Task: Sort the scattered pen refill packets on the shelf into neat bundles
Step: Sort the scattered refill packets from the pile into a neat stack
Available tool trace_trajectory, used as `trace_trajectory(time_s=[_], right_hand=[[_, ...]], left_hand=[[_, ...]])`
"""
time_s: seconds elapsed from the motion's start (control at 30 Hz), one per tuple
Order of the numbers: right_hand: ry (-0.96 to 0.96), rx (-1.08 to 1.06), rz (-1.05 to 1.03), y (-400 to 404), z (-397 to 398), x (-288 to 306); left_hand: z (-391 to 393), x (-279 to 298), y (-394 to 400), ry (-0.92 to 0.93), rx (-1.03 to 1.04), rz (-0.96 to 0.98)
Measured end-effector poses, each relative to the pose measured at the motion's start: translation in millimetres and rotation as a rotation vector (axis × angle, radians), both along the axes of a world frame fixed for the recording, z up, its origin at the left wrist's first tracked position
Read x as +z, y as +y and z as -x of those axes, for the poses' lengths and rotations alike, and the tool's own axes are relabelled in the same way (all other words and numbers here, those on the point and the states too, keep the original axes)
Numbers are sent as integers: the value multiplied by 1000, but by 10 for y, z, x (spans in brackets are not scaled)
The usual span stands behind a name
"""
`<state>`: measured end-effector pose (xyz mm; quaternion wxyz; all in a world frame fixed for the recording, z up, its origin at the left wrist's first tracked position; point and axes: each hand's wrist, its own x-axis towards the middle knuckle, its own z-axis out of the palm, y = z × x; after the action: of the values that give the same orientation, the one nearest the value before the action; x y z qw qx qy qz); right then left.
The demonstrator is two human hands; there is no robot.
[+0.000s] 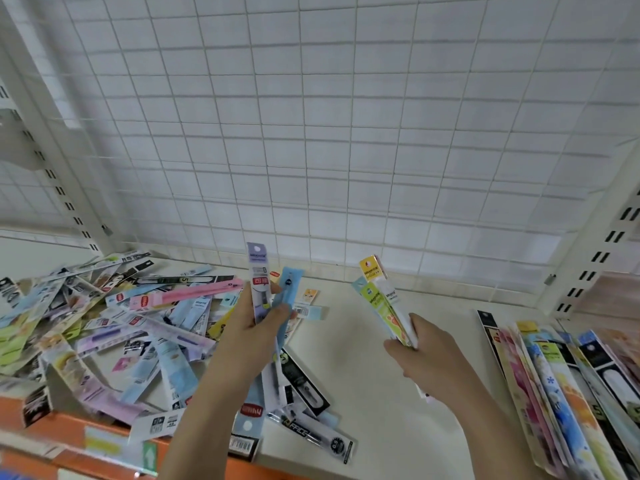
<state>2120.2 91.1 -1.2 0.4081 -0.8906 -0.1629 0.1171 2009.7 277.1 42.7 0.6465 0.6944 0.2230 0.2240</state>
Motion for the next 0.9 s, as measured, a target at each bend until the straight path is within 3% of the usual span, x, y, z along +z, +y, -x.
trace_trajectory(time_s=[0.2,0.67,0.9], right_hand=[[1,58,-2,203,64,10],[-18,190,62,752,314,9],[-88,232,181,1083,393,-66]], left_hand=[[208,27,221,41,92,82],[671,-19,702,-97,113,233],[797,-97,904,-120,100,154]])
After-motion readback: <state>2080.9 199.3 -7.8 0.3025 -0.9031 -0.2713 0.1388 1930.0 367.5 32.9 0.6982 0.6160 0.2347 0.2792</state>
